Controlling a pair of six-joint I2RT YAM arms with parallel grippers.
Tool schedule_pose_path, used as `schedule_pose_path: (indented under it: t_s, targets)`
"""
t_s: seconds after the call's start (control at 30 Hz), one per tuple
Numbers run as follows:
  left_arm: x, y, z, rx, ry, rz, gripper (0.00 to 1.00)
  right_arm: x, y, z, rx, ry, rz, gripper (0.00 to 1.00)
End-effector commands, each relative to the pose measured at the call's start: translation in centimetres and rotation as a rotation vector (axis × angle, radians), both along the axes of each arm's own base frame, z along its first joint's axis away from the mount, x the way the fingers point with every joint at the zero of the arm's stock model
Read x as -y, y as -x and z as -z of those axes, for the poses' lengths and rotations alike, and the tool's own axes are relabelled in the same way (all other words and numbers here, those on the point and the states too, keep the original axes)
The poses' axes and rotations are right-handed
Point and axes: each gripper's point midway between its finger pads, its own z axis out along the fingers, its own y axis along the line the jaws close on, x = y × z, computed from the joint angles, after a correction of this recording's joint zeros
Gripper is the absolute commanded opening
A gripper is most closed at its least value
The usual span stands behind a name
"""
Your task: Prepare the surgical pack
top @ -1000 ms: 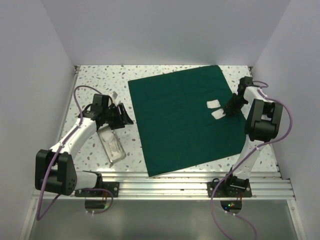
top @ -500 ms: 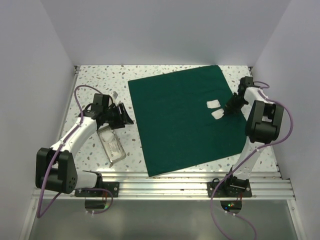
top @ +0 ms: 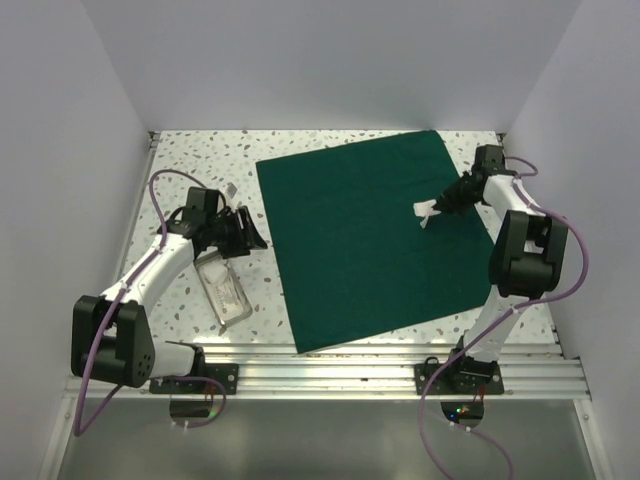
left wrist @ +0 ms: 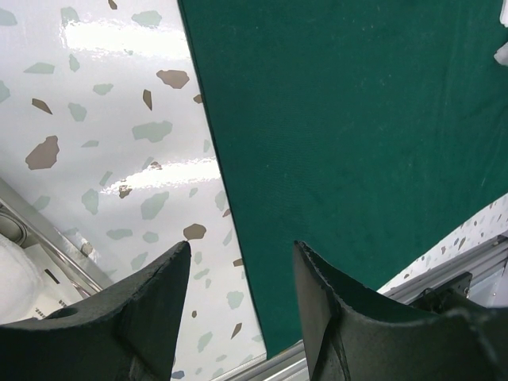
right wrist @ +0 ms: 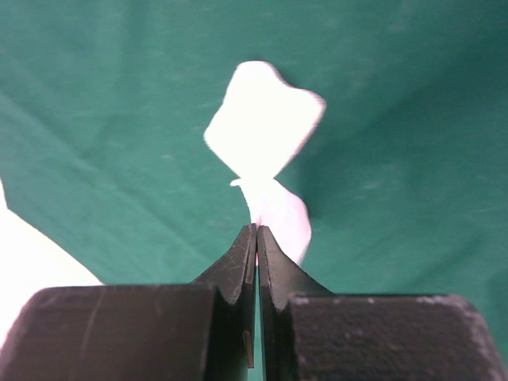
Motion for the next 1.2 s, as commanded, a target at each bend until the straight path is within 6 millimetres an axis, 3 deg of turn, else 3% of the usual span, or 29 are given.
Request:
schedule_pose_path:
  t_s: [0.0, 0.23, 0.37, 0.6, 0.7, 1.17]
  targets:
    - [0.5, -0.4, -0.5, 0.030, 0.006, 0.034, 0.58, -1.4, -3.1, -4.3, 0.136, -0.049, 0.014, 0.00]
    - [0.5, -0.5, -0.4, 0.027, 0.007, 0.025, 0.58, -2.5, -5.4, -5.8, 0.180, -0.082, 0.018, 0.00]
    - [0.5, -0.5, -0.3, 0.022, 0.013, 0.019, 0.58, -2.3, -6.5, -4.7, 0.172, -0.077, 0.015, 0.00]
    - [0.4, -0.3, -0.1, 0.012, 0.011, 0.006, 0.58, -1.9, -7.8, -0.9, 0.159, -0.065, 0.015, 0.00]
    - [0.5, -0.1, 0.1, 0.003, 0.017, 0.003, 0.58, -1.3, -7.5, 0.3, 0.129, -0.066, 0.026, 0.00]
    - [0.6, -0.1, 0.1, 0.008, 0.031, -0.003, 0.58, 0.7, -5.7, 0.1, 0.087, -0.026, 0.009, 0.00]
